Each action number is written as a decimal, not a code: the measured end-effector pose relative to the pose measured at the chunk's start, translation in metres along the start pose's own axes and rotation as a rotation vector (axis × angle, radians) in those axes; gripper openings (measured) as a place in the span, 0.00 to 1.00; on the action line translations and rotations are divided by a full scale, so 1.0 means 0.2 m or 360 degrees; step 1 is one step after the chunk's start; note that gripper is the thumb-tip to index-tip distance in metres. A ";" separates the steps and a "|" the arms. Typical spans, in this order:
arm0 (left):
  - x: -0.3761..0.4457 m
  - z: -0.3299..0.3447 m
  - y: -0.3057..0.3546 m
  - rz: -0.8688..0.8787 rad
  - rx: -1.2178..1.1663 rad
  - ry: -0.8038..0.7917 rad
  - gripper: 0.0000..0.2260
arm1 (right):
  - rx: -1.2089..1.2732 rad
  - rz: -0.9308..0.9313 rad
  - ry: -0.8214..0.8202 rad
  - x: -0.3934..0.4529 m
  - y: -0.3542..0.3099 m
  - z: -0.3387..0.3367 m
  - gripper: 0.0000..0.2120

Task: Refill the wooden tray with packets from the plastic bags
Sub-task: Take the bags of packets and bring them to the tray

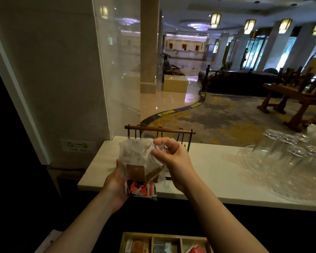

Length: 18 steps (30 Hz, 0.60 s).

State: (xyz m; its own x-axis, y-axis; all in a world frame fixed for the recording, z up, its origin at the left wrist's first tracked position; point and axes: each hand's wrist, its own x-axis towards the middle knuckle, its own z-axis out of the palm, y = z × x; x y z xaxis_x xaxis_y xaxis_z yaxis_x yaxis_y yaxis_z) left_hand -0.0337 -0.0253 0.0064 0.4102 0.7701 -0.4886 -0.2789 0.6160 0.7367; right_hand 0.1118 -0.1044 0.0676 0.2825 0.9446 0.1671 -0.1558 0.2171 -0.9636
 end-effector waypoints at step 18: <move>0.00 -0.05 -0.04 -0.0062 0.0517 -0.0352 0.13 | -0.0768 0.0012 0.0284 -0.04 0.38 -0.05 0.14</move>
State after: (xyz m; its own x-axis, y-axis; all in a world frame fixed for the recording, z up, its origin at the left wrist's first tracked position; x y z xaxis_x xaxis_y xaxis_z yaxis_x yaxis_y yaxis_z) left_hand -0.0389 -0.0289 -0.0044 0.6020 0.6709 -0.4330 0.0156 0.5324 0.8464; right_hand 0.1075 -0.0982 -0.0089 0.4466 0.8799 0.1624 0.2845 0.0325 -0.9581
